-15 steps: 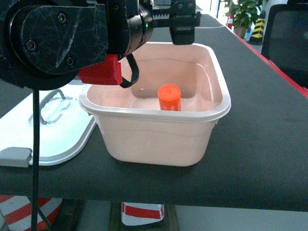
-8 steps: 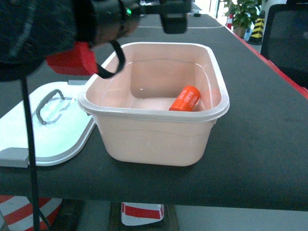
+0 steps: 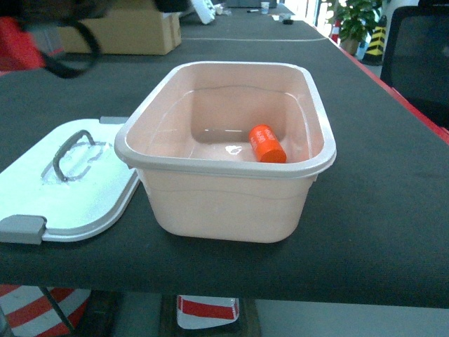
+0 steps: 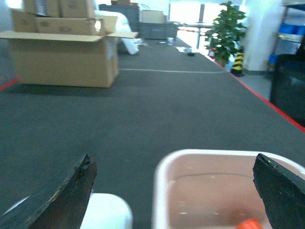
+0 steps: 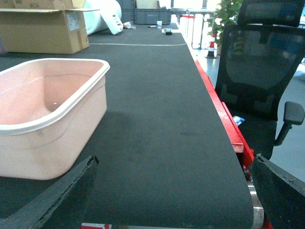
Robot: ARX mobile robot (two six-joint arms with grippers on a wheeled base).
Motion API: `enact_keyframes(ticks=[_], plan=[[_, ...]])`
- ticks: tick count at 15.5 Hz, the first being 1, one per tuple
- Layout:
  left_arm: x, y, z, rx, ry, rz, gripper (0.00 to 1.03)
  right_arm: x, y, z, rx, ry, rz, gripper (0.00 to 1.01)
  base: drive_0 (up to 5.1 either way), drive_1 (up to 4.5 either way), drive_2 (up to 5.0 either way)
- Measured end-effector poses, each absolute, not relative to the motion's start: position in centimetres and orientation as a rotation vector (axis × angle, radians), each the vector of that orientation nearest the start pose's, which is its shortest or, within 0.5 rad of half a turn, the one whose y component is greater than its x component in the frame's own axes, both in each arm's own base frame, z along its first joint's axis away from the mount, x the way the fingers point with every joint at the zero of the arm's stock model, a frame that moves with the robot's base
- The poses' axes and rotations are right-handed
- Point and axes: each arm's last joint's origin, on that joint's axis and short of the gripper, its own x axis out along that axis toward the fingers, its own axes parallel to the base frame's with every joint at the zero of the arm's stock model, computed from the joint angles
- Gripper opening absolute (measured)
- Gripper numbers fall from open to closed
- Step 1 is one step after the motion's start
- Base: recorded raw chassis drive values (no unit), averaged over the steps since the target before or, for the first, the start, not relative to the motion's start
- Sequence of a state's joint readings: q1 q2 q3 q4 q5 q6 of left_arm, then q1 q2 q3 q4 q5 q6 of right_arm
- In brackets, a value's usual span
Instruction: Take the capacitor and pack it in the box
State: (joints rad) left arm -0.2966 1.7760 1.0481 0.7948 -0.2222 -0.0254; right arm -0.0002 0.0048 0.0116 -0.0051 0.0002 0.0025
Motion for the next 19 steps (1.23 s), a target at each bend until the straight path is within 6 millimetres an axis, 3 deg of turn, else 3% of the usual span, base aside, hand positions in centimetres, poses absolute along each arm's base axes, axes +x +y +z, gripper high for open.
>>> enact_keyframes(ticks=[6, 8, 9, 10, 11, 12, 15, 19], plan=[[37.7, -6.1, 24.9, -0.031, -0.066, 0.006, 0.98, 9.7, 0.0, 16.7, 0.003, -0.002, 0.000, 0.98, 0.0, 0.00, 0.0], [37.8, -2.6, 24.0, -0.025, -0.037, 0.070, 0.98, 9.7, 0.0, 16.7, 0.002, -0.002, 0.000, 0.98, 0.0, 0.00, 0.0], [39.4, 3.6, 19.8, -0.026, 0.084, 0.162, 0.98, 9.7, 0.0, 16.7, 0.003, -0.002, 0.000, 0.98, 0.0, 0.00, 0.0], [41.6, 3.2, 13.4, -0.023, 0.267, 0.121, 0.98, 9.7, 0.0, 16.7, 0.003, -0.002, -0.001, 0.98, 0.0, 0.00, 0.0], [44.6, 2.9, 9.3, 0.027, 0.356, 0.113, 0.98, 9.7, 0.0, 16.7, 0.003, -0.002, 0.000, 0.98, 0.0, 0.00, 0.0], [44.6, 2.9, 6.9, 0.061, 0.418, 0.103, 0.97, 9.7, 0.0, 16.7, 0.003, -0.001, 0.000, 0.98, 0.0, 0.00, 0.0], [44.8, 2.9, 6.7, 0.089, 0.414, 0.093, 0.72, 9.7, 0.0, 16.7, 0.002, -0.002, -0.001, 0.98, 0.0, 0.00, 0.0], [44.9, 2.9, 6.8, 0.103, 0.405, 0.092, 0.25, 9.7, 0.0, 16.7, 0.002, -0.002, 0.000, 0.98, 0.0, 0.00, 0.0]])
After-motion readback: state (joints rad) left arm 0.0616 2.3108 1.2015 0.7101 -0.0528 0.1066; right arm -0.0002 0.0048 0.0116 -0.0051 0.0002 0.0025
